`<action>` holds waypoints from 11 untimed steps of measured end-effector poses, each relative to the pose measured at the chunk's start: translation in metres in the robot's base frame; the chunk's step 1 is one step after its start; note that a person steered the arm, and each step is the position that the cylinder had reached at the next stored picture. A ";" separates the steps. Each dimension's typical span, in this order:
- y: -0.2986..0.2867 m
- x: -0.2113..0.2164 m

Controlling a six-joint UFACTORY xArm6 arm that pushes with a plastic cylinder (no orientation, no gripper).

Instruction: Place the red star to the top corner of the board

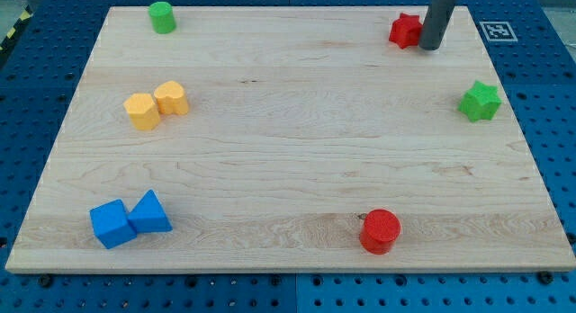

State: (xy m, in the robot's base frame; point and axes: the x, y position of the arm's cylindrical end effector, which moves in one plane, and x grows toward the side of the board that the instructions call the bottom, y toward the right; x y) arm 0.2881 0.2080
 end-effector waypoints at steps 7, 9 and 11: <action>-0.044 -0.036; -0.009 -0.054; -0.005 -0.052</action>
State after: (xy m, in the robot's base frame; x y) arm 0.2358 0.2028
